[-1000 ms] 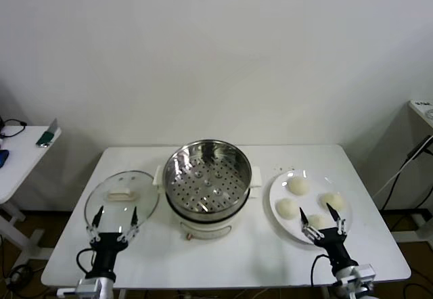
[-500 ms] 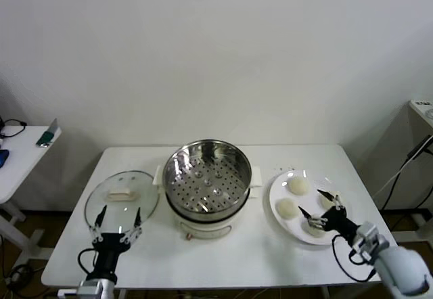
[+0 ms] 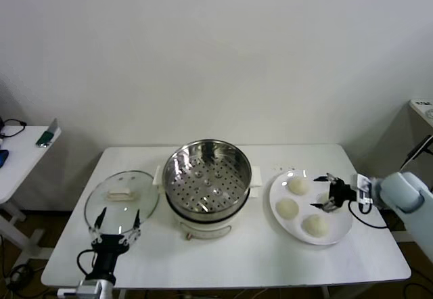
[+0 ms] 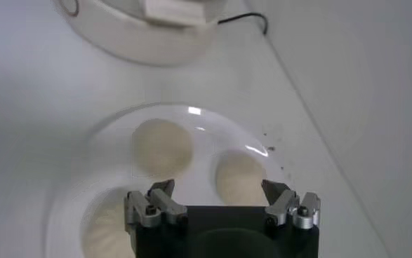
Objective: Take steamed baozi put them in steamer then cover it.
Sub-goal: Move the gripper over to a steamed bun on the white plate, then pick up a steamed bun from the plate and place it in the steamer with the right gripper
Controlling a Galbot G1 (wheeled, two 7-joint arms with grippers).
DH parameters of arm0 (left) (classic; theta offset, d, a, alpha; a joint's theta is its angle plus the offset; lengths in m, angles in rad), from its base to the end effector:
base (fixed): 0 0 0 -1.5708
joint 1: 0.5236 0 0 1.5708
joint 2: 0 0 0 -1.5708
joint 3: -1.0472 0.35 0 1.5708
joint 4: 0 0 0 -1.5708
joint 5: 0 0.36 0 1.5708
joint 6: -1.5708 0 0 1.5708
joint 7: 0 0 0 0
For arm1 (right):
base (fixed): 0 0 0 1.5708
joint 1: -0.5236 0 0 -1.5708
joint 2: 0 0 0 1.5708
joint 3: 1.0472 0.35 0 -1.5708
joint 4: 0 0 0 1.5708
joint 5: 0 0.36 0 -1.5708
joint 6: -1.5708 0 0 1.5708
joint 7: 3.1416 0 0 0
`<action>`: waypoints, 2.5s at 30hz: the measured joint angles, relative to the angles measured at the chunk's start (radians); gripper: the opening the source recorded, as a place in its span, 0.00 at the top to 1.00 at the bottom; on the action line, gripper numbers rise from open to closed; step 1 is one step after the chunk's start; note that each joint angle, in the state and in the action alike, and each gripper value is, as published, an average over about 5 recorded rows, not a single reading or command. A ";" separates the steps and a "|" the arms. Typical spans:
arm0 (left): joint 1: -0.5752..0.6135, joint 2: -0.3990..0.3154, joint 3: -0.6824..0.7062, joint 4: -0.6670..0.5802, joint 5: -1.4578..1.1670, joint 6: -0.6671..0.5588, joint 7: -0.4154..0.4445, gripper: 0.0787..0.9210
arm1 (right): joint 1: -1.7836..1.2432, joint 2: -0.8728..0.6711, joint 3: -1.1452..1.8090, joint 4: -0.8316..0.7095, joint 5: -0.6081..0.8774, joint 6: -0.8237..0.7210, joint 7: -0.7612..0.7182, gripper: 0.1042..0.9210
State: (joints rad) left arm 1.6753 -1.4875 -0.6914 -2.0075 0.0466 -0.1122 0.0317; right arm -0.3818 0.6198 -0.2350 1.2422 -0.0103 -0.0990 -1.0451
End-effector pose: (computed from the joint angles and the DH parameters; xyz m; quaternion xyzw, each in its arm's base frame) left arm 0.1471 0.0707 -0.3448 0.0274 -0.9935 -0.1033 0.0389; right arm 0.4795 -0.2433 -0.2104 0.4701 -0.6956 0.4320 0.3293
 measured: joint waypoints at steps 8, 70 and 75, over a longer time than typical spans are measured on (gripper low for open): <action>-0.010 0.007 -0.009 0.010 -0.006 0.013 -0.009 0.12 | 0.309 0.100 -0.348 -0.178 -0.022 0.004 -0.094 0.12; -0.032 0.033 -0.057 0.041 -0.005 0.047 -0.017 0.12 | 0.636 0.431 -0.708 -0.547 -0.123 0.231 -0.170 0.32; -0.020 0.031 -0.063 0.033 -0.006 0.050 -0.019 0.12 | 0.751 0.436 -0.801 -0.482 -0.065 0.311 -0.202 0.32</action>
State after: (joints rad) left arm 1.6555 -1.4561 -0.7546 -1.9746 0.0407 -0.0625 0.0128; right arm 0.3697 1.0559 -1.0359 0.7604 -0.0749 0.2121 -1.2470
